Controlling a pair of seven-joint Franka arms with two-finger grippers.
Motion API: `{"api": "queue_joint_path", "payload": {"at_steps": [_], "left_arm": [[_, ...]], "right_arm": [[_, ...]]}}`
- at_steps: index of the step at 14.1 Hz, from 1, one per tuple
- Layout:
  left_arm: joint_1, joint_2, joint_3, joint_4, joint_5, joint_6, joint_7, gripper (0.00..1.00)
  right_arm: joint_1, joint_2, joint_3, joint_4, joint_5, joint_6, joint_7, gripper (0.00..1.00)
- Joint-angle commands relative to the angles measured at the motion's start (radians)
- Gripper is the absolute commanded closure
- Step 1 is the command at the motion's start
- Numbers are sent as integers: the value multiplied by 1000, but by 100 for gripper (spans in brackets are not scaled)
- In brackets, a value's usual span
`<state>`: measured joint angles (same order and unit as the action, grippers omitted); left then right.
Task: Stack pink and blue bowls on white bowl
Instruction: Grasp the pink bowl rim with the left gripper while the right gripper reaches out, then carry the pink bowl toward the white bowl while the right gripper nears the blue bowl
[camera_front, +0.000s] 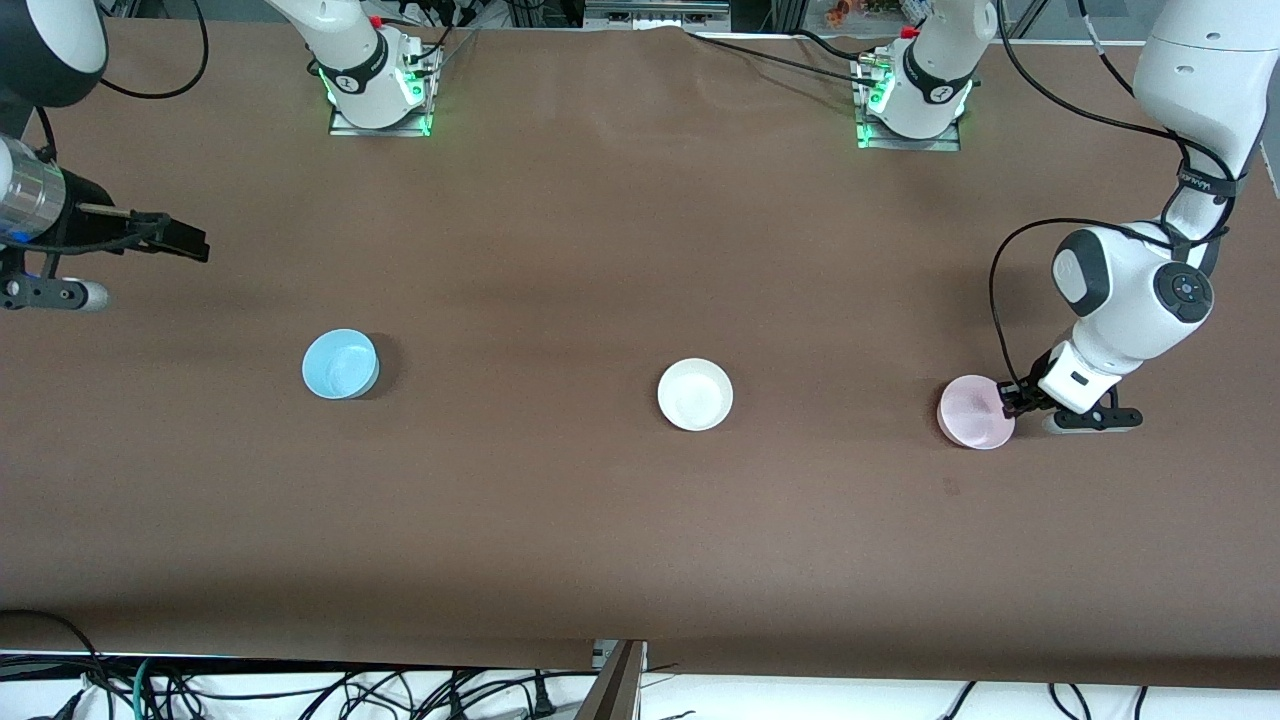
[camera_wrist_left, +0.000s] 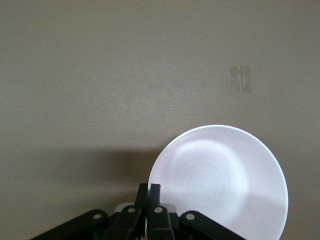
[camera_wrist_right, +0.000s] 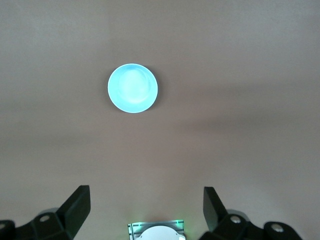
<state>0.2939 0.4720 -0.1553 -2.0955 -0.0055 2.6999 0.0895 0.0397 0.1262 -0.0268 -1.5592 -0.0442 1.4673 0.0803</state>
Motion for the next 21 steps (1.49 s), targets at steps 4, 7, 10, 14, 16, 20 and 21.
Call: {"api": "queue_joint_path", "payload": {"at_steps": [4, 7, 10, 14, 16, 20, 21], "left_arm": [[-27, -64, -10, 9, 21, -38, -39, 100], [-25, -116, -78, 18, 18, -98, -126, 100], [-25, -171, -174, 44, 16, -184, -290, 100], [-28, -184, -355, 94, 21, -275, -629, 100], [-73, -174, -398, 92, 22, -275, -749, 100], [-212, -96, -395, 146, 190, -269, -1052, 100], [-238, -67, -395, 176, 246, -269, -1138, 100]], "right_arm": [[-26, 75, 8, 16, 1, 37, -10, 0], [-24, 128, 8, -7, 4, 103, -8, 0], [-24, 165, 8, -76, 4, 229, -10, 0], [-26, 207, 8, -101, 4, 287, -10, 0], [-33, 240, 8, -104, 6, 320, -10, 0], [-41, 260, 8, -188, 13, 451, -11, 0], [-43, 262, 8, -215, 15, 490, -11, 0]]}}
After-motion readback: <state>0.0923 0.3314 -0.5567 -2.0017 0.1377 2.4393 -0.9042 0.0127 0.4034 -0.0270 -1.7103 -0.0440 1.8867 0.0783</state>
